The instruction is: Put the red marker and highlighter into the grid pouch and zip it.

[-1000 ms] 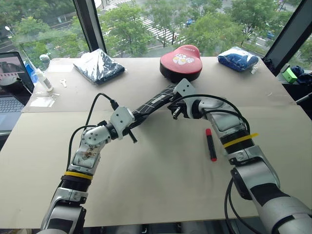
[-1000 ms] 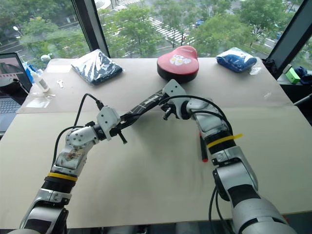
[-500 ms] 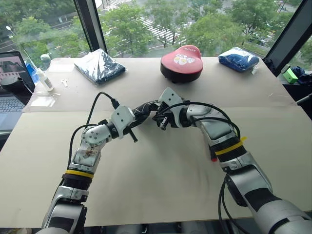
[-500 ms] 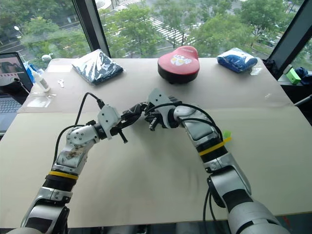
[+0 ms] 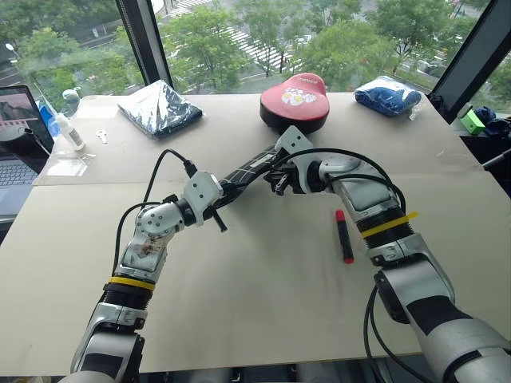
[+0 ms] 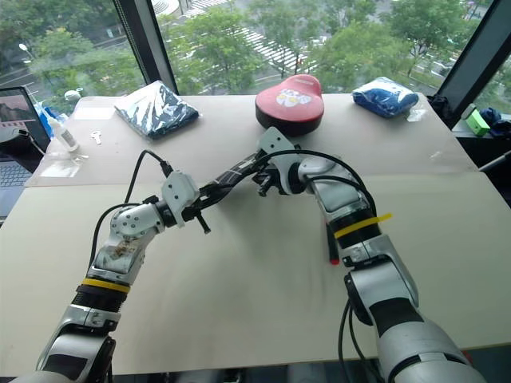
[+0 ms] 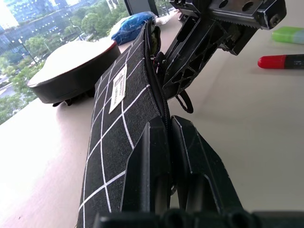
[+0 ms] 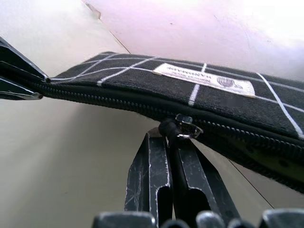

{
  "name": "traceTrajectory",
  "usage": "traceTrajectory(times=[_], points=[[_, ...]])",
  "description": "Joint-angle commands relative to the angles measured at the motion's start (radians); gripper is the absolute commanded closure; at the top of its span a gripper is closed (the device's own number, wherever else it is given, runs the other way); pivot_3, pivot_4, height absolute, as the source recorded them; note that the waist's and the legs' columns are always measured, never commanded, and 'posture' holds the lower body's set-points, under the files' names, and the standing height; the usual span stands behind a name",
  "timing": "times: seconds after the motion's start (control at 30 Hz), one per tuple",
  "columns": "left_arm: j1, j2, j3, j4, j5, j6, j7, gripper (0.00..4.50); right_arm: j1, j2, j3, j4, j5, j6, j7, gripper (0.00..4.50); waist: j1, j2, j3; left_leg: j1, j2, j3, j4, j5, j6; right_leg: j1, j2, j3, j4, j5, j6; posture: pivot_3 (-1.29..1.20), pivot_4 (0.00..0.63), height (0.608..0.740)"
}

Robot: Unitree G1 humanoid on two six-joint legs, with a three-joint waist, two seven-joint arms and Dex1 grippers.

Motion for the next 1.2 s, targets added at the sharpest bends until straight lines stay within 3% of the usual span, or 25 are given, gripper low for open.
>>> traceTrajectory(times=[0.03,0.27,0.57,0.6,0.67,0.7,0.97,1.1,1.2], points=[[-0.03,-0.005,0.005,-0.011,-0.008,-0.027,-0.009,4.5,0.022,0.037,0.04,-0.096,0.012,0.019,0.021,4.46,0.0,0.0,0.0,0.0,0.0,0.0,0.0,0.0,0.0,0.0,0.0,0.0,0.0,0.0,0.0,0.0,0.15,0.74],[-0.037,-0.006,0.007,0.001,-0.006,-0.036,-0.016,4.5,0.006,0.069,0.05,-0.097,0.012,0.022,0.024,4.46,0.003,0.0,0.0,0.0,0.0,0.0,0.001,0.0,0.0,0.0,0.0,0.0,0.0,0.0,0.0,0.0,0.15,0.74],[-0.033,0.001,0.01,0.003,-0.005,-0.045,-0.018,4.5,-0.017,0.014,-0.017,0.002,-0.008,-0.034,-0.015,4.46,0.002,0.0,0.0,0.0,0.0,0.0,0.001,0.0,0.0,0.0,0.0,0.0,0.0,0.0,0.0,0.0,0.15,0.74],[-0.033,0.001,0.011,0.005,-0.005,-0.047,-0.018,4.5,-0.016,0.011,-0.029,0.0,0.001,-0.038,-0.016,3.8,0.002,0.0,0.0,0.0,0.0,0.0,0.001,0.0,0.0,0.0,0.0,0.0,0.0,0.0,0.0,0.0,0.15,0.74],[-0.036,0.001,0.011,0.009,-0.005,-0.049,-0.018,4.5,-0.005,0.011,-0.056,-0.032,0.036,-0.018,-0.001,3.31,0.001,0.0,0.0,0.0,0.0,0.0,0.0,0.0,0.0,0.0,0.0,0.0,0.0,0.0,0.0,0.0,0.15,0.74],[-0.037,0.0,0.011,0.012,-0.005,-0.05,-0.018,4.5,0.004,0.009,-0.062,-0.054,0.049,-0.007,0.012,2.82,0.001,0.0,0.0,0.0,0.0,0.0,0.0,0.0,0.0,0.0,0.0,0.0,0.0,0.0,0.0,0.0,0.15,0.74],[-0.041,-0.006,0.007,0.027,-0.002,-0.066,-0.014,4.5,0.127,-0.056,-0.114,-0.25,0.137,0.143,0.046,0.24,0.006,0.0,0.0,0.0,0.0,0.0,0.001,0.0,0.0,0.001,0.0,0.0,0.0,0.0,0.0,0.0,0.15,0.74],[-0.038,-0.012,0.01,0.029,-0.003,-0.072,-0.008,4.5,0.255,-0.19,-0.182,-0.467,0.242,0.208,0.136,0.1,0.016,0.0,0.0,-0.001,-0.001,0.0,0.001,0.0,0.001,0.001,-0.001,0.0,-0.001,0.0,0.0,0.0,0.15,0.74],[-0.036,-0.019,0.019,0.029,-0.02,-0.076,-0.012,4.5,0.387,-0.341,-0.265,-0.593,0.254,0.154,0.18,0.1,0.023,0.0,0.0,-0.001,-0.001,0.0,0.001,-0.001,0.001,0.001,-0.001,0.0,-0.002,0.0,0.0,0.0,0.15,0.74]])
